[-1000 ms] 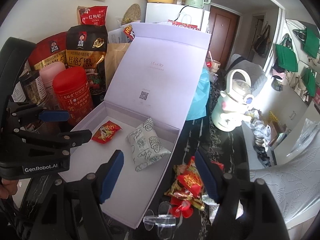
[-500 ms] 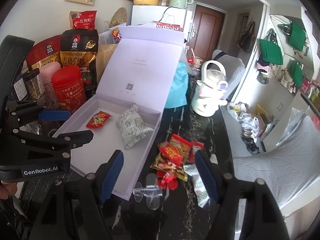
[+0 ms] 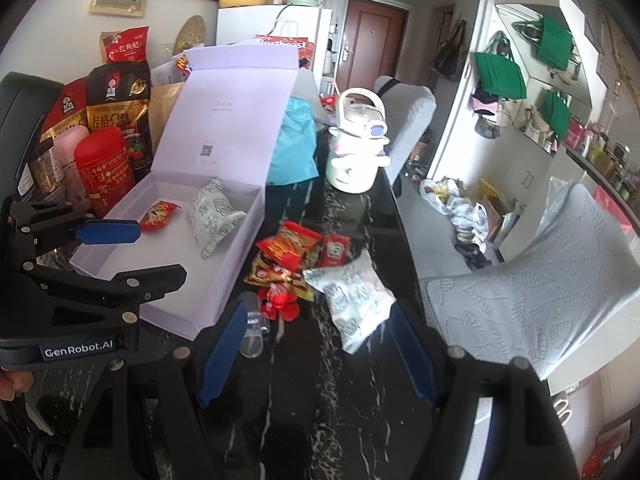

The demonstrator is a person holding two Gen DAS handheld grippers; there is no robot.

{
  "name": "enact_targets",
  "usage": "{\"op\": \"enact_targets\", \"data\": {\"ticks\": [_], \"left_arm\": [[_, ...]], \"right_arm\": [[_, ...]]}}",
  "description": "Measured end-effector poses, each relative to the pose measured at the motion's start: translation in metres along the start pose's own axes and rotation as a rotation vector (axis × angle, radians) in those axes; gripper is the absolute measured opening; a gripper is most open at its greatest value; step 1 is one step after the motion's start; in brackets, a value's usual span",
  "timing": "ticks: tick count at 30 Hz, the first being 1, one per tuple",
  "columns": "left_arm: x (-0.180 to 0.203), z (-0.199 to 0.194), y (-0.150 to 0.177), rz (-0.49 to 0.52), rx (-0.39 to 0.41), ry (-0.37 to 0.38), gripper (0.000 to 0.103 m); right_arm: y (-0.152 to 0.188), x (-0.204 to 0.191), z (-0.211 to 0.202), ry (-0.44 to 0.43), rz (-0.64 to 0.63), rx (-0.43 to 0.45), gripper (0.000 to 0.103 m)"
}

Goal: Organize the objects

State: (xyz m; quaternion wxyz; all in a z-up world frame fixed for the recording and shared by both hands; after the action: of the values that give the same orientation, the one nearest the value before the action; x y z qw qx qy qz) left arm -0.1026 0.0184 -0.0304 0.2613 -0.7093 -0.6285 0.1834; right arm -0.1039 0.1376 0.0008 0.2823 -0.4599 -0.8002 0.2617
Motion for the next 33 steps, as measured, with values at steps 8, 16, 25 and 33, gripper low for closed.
{"op": "enact_targets", "data": {"ticks": [8,16,25,33], "left_arm": [[0.032,0.017,0.011,0.024,-0.04,0.032,0.059],[0.054,0.034,0.023,0.043,-0.063,0.04,0.059],[0.059,0.057,0.028,0.044,-0.1,0.052,0.059],[0.053,0.073,0.014,0.041,-0.099,0.026,0.059]], "right_arm": [[0.03,0.024,-0.004,0.029,0.034,-0.025,0.075],[0.058,0.043,0.005,0.033,0.065,-0.06,0.075],[0.078,0.052,0.021,0.003,0.075,-0.08,0.075],[0.076,0.055,0.045,-0.043,0.082,-0.09,0.078]]}}
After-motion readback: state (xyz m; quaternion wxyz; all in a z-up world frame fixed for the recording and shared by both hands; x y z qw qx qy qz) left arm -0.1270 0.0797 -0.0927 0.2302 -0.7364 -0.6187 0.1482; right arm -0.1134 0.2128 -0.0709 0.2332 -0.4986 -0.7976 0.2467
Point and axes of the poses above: each gripper's, at about its wrist camera, not at the fingertips, and z roughly the way its jaws point, x to its right, y to its underside, the point moved 8 cm from there along z, roughly the way its jaws point, and after that the axes turned 7 degrees about -z, right-handed, at the moved point
